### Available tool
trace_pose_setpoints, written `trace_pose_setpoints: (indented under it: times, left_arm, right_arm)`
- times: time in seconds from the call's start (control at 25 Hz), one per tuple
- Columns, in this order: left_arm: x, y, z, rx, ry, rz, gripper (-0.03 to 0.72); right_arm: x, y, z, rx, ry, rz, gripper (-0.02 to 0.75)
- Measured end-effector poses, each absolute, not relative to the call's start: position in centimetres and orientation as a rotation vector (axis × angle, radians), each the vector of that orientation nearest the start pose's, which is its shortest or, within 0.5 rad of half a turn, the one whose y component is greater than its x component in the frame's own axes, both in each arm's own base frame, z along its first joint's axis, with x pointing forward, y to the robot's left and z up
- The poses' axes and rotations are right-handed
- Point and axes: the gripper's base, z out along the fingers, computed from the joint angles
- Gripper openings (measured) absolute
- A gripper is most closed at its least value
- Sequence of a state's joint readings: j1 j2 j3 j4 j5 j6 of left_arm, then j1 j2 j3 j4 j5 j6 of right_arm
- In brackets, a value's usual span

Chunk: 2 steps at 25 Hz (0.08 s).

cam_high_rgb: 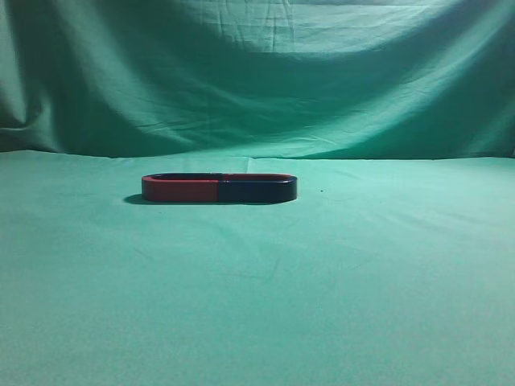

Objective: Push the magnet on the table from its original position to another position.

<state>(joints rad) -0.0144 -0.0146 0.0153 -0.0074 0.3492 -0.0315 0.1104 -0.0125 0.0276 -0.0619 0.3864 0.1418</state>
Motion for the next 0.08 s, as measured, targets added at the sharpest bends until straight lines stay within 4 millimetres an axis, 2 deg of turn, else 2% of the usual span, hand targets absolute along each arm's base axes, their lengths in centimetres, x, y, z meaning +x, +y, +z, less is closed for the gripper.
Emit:
trace_pose_setpoints:
  times: [0.08]
  left_arm:
    - [5.28,-0.10,17.73,-0.020,1.833,-0.039,0.372]
  right_arm:
    - [5.21,0.36,16.99,-0.008,1.886,0.111,0.000]
